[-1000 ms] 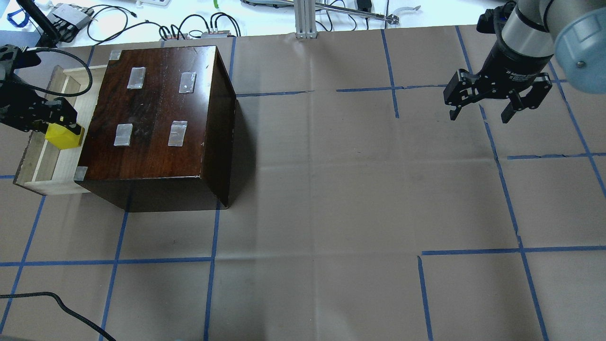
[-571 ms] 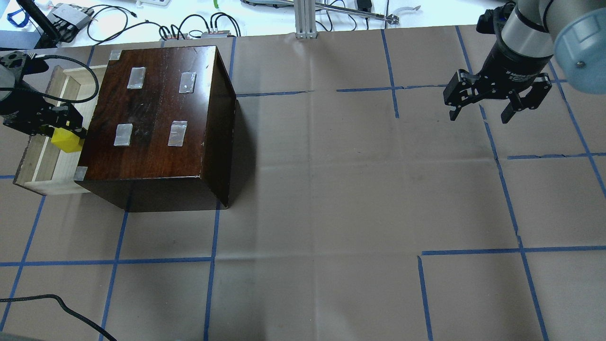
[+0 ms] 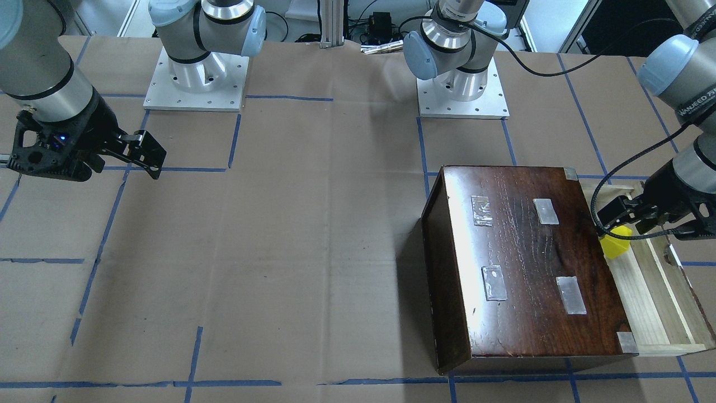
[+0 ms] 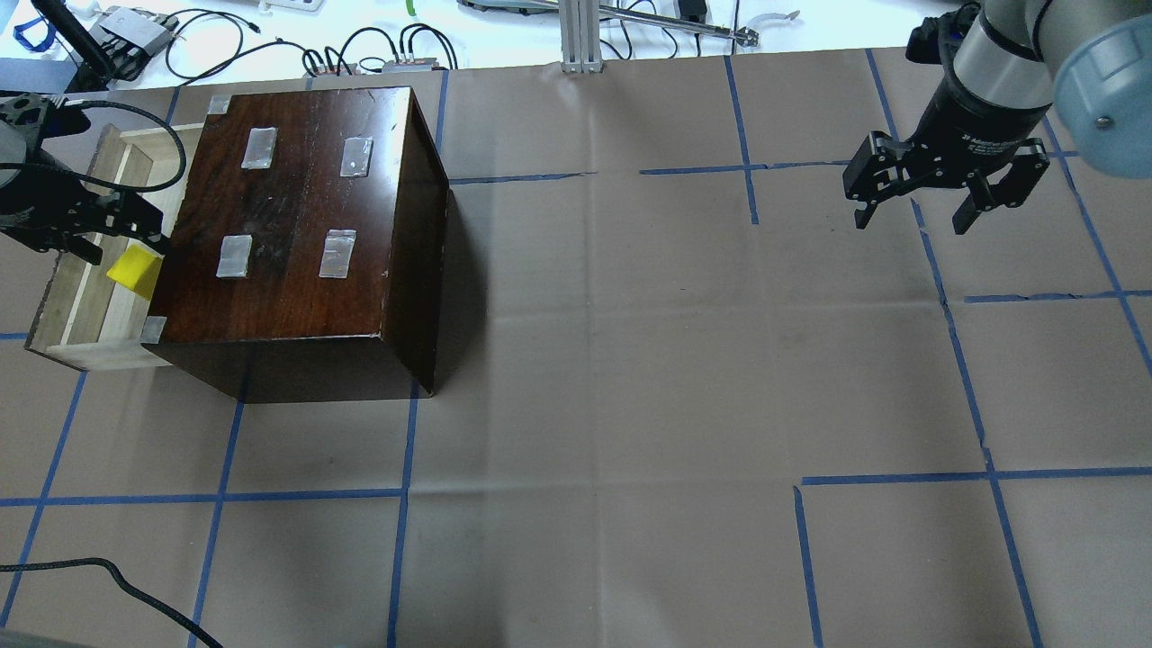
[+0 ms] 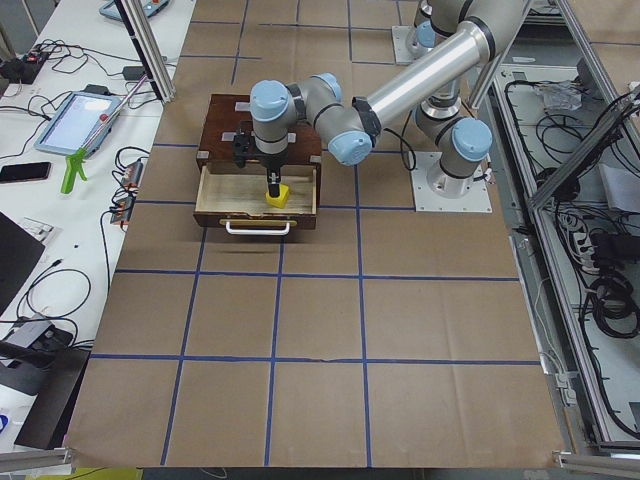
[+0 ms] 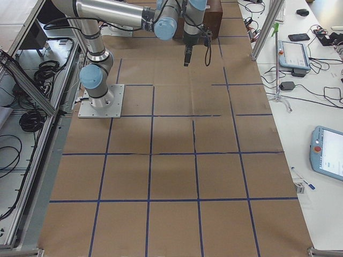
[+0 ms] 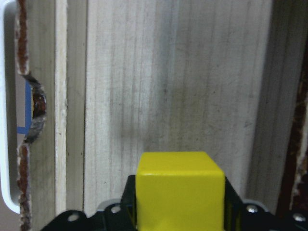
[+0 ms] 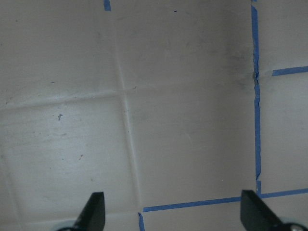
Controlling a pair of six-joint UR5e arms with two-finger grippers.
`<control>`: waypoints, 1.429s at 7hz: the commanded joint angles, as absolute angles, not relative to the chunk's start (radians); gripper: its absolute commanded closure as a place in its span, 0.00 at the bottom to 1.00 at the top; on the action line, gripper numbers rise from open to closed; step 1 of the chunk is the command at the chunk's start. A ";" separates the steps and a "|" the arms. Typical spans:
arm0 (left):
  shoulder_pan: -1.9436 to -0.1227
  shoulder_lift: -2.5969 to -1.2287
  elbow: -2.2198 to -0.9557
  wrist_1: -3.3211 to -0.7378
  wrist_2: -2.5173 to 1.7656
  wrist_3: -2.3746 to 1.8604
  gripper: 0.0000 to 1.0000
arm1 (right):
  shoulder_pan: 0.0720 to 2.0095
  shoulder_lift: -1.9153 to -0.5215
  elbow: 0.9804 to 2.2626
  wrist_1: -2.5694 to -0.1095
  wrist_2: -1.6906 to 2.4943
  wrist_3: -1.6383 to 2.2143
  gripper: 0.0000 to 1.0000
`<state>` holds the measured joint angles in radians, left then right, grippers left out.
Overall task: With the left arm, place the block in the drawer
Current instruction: 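Lower the cube into the drawer and open the left gripper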
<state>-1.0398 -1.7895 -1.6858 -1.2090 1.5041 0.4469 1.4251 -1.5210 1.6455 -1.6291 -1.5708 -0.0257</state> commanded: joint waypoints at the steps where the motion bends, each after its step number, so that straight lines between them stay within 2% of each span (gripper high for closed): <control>1: -1.040 -1.773 -1.671 -1.213 1.508 0.446 0.01 | 1.425 -1.522 1.646 -1.629 -1.571 -0.026 0.00; 5: -1.060 -1.666 -1.632 -1.354 1.511 0.335 0.01 | 1.425 -1.520 1.646 -1.629 -1.571 -0.026 0.00; 10: -1.325 -1.554 -1.631 -1.499 1.514 -0.031 0.01 | 1.425 -1.522 1.644 -1.629 -1.571 -0.025 0.00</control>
<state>-1.2450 -1.5736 -1.6308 -1.4727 1.5130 0.0691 1.4251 -1.5212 1.6451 -1.6291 -1.5708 -0.0246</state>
